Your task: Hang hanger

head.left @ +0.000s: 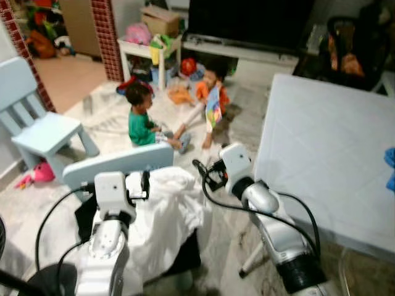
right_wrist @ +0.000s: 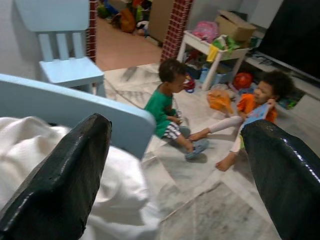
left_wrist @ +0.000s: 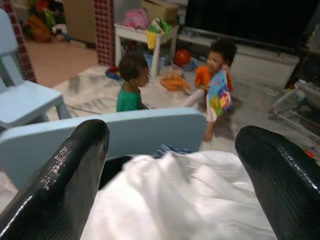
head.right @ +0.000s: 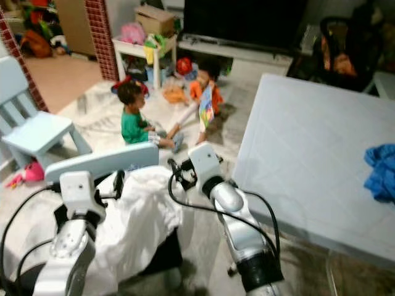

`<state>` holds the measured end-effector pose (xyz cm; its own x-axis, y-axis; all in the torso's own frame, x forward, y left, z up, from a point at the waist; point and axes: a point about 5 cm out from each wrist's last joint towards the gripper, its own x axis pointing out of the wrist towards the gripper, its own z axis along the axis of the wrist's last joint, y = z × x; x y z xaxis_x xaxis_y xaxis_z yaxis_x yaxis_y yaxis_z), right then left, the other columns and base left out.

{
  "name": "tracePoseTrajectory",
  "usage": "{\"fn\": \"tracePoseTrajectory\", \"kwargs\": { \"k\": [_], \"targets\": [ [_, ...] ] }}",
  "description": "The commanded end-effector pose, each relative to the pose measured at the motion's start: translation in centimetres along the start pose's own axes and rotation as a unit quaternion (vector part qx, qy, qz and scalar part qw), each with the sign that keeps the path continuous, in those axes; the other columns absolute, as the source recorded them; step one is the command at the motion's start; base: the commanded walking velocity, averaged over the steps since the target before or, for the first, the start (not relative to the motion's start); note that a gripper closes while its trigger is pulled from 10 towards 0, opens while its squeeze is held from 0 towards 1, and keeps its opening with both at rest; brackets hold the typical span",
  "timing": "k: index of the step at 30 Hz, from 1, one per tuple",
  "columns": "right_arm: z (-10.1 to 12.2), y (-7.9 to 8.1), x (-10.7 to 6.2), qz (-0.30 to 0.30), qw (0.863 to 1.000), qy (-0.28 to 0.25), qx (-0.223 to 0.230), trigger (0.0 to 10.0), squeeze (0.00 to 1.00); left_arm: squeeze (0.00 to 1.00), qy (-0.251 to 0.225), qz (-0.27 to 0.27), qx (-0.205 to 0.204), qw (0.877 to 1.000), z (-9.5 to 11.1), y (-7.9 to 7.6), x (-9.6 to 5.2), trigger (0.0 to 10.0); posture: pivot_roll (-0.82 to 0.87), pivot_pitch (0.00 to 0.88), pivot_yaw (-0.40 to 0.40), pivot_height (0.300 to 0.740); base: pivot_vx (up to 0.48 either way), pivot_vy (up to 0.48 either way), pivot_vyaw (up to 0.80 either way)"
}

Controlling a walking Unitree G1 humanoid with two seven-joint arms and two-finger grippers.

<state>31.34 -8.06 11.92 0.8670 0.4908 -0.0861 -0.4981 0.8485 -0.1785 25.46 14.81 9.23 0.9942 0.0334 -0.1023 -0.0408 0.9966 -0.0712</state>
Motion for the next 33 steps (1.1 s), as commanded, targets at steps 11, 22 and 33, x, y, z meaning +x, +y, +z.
{"fn": "tracePoseTrajectory", "kwargs": {
  "k": [11,22,33],
  "targets": [
    [-0.3,-0.6,-0.3,-0.009,1.000,0.008,-0.008,10.0,0.00,0.00,0.076,-0.012,-0.031,0.997,-1.0,-0.8,-0.5,10.0,0.00,0.000,-0.042,0.740,0.000,0.000,0.00],
    [-0.4,-0.6,-0.1,-0.008,1.000,0.012,-0.014,10.0,0.00,0.00,0.178,-0.024,-0.037,0.983,-2.4,-0.5,-1.9,10.0,0.01,0.000,-0.050,0.740,0.000,0.000,0.00],
    [-1.2,-0.7,-1.4,0.056,0.998,0.042,0.008,10.0,0.00,0.00,0.201,-0.028,-0.045,0.978,-2.3,-0.3,-0.1,10.0,-0.01,0.000,-0.044,0.740,0.000,0.000,0.00]
  ]
}}
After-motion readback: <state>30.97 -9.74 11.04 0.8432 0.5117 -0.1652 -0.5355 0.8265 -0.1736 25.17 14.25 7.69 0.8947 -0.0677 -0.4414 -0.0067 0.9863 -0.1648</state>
